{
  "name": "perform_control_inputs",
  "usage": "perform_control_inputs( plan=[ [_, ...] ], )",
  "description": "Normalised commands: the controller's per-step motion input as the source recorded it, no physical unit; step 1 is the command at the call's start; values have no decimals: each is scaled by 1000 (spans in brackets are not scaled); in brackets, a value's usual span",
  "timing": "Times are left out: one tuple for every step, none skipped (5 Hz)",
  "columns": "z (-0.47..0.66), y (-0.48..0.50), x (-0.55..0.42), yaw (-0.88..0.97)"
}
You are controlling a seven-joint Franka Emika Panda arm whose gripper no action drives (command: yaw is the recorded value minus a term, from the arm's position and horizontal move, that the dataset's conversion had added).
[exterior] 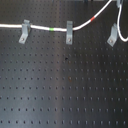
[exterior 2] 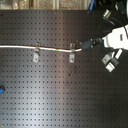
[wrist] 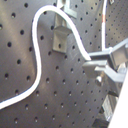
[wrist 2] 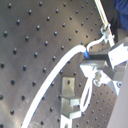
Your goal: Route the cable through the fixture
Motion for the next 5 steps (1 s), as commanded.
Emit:
perform_control_inputs(
  plan=[
    [1,184,-214,94],
    [13,328,-370,177],
    [29,452,-176,323],
    [103,400,13,300],
    [292,54,71,86]
  ],
)
